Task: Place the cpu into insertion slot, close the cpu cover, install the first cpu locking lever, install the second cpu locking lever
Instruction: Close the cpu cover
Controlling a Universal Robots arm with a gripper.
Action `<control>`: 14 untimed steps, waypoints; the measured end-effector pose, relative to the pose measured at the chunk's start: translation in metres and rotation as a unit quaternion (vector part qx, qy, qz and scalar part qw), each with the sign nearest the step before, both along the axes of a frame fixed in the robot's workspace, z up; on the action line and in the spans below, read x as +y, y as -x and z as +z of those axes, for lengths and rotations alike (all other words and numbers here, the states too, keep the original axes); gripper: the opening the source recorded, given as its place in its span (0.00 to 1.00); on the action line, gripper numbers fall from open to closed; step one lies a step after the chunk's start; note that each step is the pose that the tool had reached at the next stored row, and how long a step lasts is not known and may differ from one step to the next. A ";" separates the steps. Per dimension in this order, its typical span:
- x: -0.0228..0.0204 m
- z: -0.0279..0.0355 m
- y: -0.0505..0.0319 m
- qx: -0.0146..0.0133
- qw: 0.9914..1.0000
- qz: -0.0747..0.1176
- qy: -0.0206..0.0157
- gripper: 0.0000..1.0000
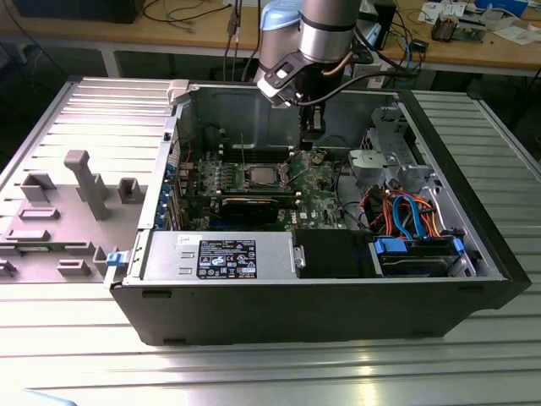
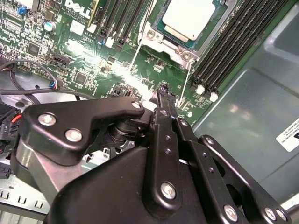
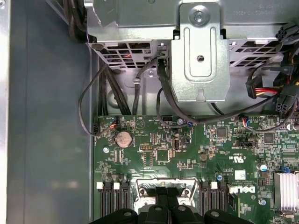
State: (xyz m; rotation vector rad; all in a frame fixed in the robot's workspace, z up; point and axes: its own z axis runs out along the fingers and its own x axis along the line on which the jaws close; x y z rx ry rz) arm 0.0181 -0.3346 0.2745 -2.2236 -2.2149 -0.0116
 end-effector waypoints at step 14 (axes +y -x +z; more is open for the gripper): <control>0.0000 0.0000 -0.0060 0.000 1.000 0.000 0.000 0.11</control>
